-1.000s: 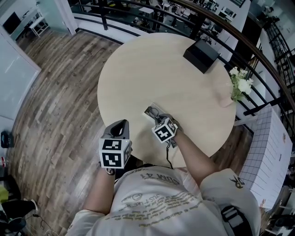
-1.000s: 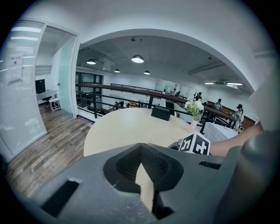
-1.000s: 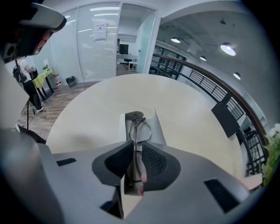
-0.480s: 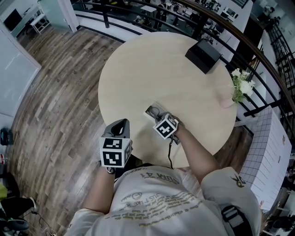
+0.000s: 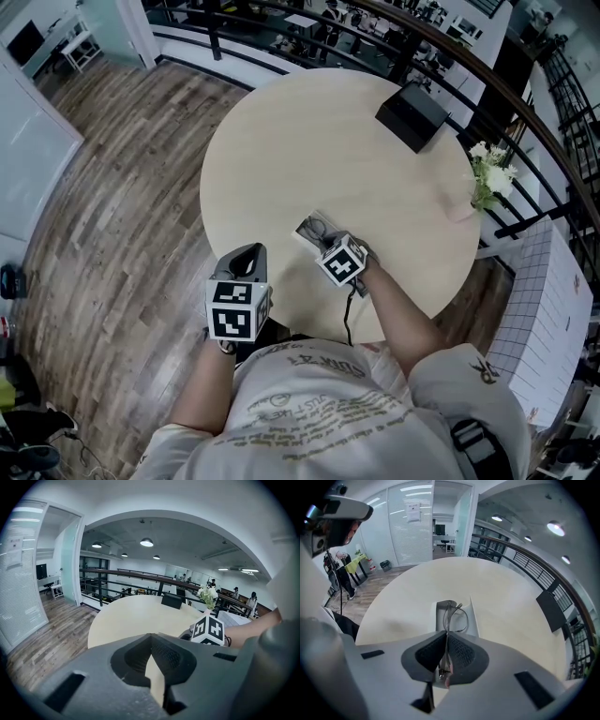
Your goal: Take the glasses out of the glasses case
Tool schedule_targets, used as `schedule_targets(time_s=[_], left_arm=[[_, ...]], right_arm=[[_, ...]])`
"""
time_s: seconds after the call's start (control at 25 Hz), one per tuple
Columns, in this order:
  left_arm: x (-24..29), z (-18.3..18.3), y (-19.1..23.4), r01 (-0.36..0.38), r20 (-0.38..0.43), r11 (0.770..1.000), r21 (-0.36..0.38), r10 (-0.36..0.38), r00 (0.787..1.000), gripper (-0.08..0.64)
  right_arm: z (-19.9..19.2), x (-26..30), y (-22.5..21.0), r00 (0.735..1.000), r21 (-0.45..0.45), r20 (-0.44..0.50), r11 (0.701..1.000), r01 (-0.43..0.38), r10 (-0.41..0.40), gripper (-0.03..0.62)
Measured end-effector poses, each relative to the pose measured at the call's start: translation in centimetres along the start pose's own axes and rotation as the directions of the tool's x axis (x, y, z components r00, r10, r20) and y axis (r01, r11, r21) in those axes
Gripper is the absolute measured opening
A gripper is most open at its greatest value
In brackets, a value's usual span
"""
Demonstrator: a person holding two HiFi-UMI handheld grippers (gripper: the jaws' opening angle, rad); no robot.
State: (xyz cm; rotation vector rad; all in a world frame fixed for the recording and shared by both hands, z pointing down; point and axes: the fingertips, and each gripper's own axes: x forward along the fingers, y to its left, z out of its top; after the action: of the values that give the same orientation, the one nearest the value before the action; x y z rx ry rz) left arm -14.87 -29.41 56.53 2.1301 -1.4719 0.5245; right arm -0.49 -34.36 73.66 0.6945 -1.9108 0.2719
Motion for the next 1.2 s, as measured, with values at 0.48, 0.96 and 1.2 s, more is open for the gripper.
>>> schedule_targets(time_s=[0.48, 0.96, 1.2], left_arm=[[0.7, 0.9, -1.1, 0.042, 0.004, 0.998, 0.043, -0.043, 0.999, 0.012], [1.7, 4.7, -2.4, 0.101, 0.088, 0.991, 0.092, -0.109, 0.99, 0.012], [1.5, 8.8, -4.1, 0.138, 0.183, 0.984, 0.109, -0.156, 0.971, 0.012]], right_arm=[[3.4, -4.0, -1.5, 0.979, 0.192, 0.202, 0.981, -0.022, -0.017, 0.026], [10.3, -13.2, -3.6, 0.851, 0.309, 0.48, 0.949, 0.065, -0.214, 0.025], [11.8, -19.3, -4.9, 0.744, 0.411, 0.569, 0.905, 0.111, -0.35, 0.025]])
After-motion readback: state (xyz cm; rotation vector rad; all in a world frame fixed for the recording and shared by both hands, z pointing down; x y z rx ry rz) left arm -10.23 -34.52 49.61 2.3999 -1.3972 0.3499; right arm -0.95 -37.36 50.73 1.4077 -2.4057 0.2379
